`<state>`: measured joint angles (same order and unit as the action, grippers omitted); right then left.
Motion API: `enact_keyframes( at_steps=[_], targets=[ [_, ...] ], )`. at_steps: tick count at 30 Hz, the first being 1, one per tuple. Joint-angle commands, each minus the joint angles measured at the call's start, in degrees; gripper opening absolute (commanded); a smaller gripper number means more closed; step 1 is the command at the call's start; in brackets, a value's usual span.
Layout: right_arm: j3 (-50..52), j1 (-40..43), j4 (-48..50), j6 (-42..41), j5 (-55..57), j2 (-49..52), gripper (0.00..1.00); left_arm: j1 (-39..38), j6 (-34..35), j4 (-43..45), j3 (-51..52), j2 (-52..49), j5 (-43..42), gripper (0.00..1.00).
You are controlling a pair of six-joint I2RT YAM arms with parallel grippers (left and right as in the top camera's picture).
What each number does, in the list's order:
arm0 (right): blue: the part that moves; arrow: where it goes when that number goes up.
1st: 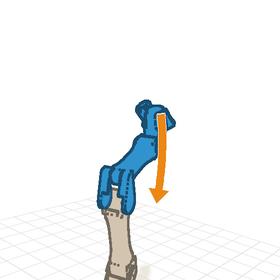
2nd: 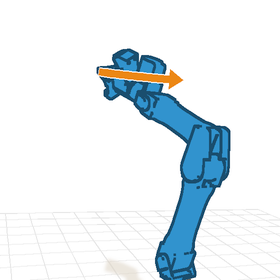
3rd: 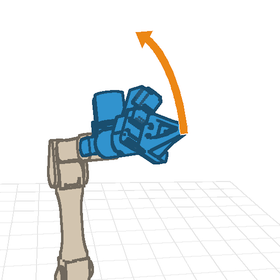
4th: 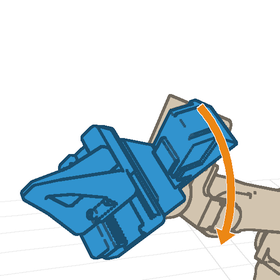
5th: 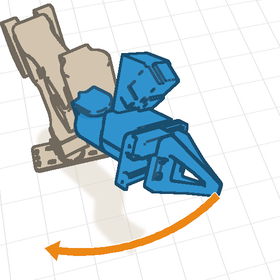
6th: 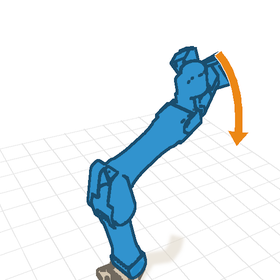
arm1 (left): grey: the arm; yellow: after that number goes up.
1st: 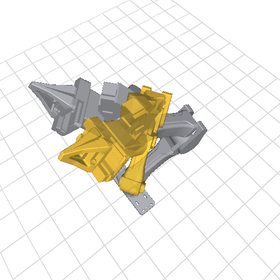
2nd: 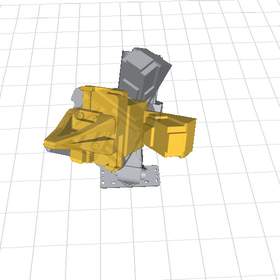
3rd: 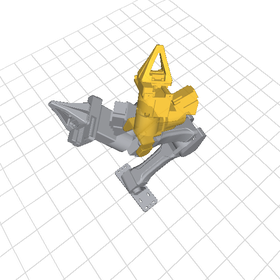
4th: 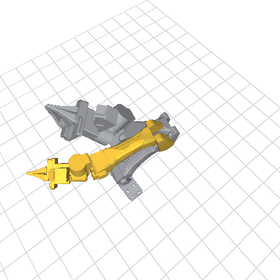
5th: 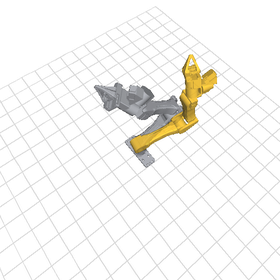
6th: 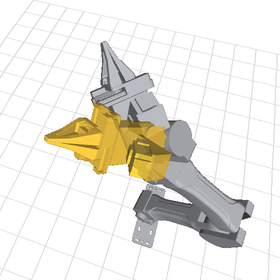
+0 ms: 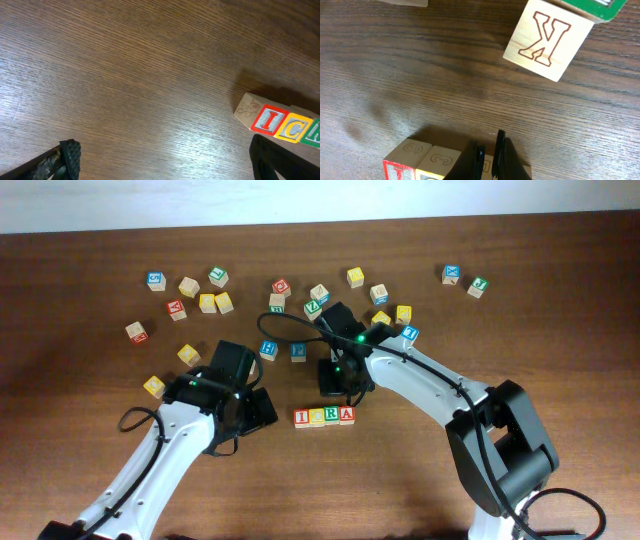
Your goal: Spell out ICRA
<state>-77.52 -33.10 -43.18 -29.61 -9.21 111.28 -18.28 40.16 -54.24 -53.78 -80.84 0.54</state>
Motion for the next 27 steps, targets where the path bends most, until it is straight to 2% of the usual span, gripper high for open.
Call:
enact_keyframes(
  at_steps=[1,27],
  targets=[
    [0.15,-1.01,0.61,0.13,0.46,1.01,0.04,0.35,0.57,-0.11,-0.42,0.94,1.01,0.99],
    [0.15,-2.95,-0.52,-1.38,0.66,3.52,0.04,0.35,0.55,-0.76,-0.42,0.94,1.03,0.99]
  ],
)
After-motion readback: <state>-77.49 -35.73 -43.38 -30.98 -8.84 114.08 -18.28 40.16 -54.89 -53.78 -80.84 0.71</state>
